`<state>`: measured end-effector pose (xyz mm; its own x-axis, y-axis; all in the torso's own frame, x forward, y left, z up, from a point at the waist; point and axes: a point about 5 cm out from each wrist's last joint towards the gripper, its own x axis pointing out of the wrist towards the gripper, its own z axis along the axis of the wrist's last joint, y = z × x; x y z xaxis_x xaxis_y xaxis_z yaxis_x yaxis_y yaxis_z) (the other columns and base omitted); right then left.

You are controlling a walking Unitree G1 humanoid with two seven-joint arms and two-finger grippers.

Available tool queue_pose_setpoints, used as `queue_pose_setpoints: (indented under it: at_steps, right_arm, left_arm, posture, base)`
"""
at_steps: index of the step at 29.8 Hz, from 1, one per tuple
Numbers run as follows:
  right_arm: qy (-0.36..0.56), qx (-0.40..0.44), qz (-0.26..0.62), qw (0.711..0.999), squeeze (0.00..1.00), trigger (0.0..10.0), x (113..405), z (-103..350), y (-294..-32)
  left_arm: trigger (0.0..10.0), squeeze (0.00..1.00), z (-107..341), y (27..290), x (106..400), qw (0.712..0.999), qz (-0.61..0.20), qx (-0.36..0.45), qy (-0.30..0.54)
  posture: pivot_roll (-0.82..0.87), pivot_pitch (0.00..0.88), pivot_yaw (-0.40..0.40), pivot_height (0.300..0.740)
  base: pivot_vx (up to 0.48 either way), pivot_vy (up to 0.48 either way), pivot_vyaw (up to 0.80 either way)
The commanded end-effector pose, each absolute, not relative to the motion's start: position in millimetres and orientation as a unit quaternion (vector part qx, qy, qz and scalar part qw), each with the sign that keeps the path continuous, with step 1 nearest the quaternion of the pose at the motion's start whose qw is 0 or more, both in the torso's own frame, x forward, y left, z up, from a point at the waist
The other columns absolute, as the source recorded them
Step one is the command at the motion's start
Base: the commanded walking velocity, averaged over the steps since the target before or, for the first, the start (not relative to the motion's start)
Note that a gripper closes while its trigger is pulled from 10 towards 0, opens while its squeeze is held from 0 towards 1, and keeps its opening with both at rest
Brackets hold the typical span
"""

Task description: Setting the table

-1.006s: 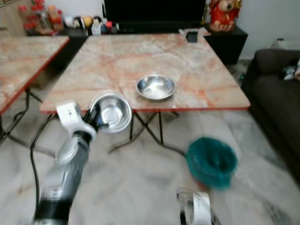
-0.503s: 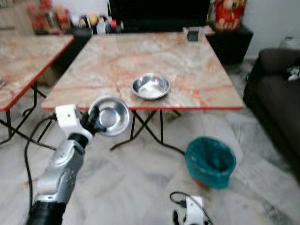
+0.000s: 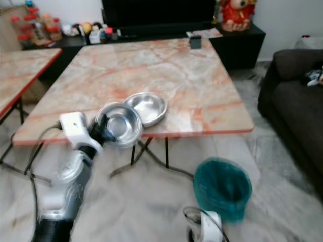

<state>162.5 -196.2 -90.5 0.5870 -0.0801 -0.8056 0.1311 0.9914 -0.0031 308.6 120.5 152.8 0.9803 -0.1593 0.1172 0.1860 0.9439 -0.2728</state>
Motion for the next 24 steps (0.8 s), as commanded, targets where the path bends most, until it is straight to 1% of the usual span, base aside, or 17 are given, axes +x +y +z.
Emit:
queue_pose_setpoints:
  at_steps: [1, 8, 21, 24]
  right_arm:
    - [0.444, 0.042, -0.046, 0.894, 0.00, 10.0, 168.7, -89.6, -180.9]
    - [0.443, 0.042, -0.045, 0.894, 0.00, 10.0, 169.4, -89.4, -180.3]
    - [0.443, 0.044, -0.046, 0.894, 0.00, 10.0, 169.6, -89.4, -179.9]
    - [0.443, 0.044, -0.046, 0.894, 0.00, 10.0, 169.3, -89.5, -179.4]
  left_arm:
    - [10.0, 0.00, 156.9, 132.3, 309.4, 0.987, -0.072, -0.130, -0.055]
    - [10.0, 0.00, 160.7, 129.7, 309.7, 0.985, -0.080, -0.142, -0.063]
    - [10.0, 0.00, 160.8, 128.0, 310.3, 0.984, -0.089, -0.144, -0.059]
    - [10.0, 0.00, 160.4, 125.3, 309.4, 0.982, -0.104, -0.152, -0.051]
  posture:
    - [0.04, 0.048, 0.025, 0.707]
    - [0.05, 0.047, 0.027, 0.707]
    - [0.05, 0.047, 0.030, 0.707]
    - [0.04, 0.048, 0.034, 0.707]
  base:
    - [0.480, 0.000, 0.00]
    - [0.456, 0.000, 0.00]
    - [0.000, 0.000, 0.00]
    - [0.000, 0.000, 0.00]
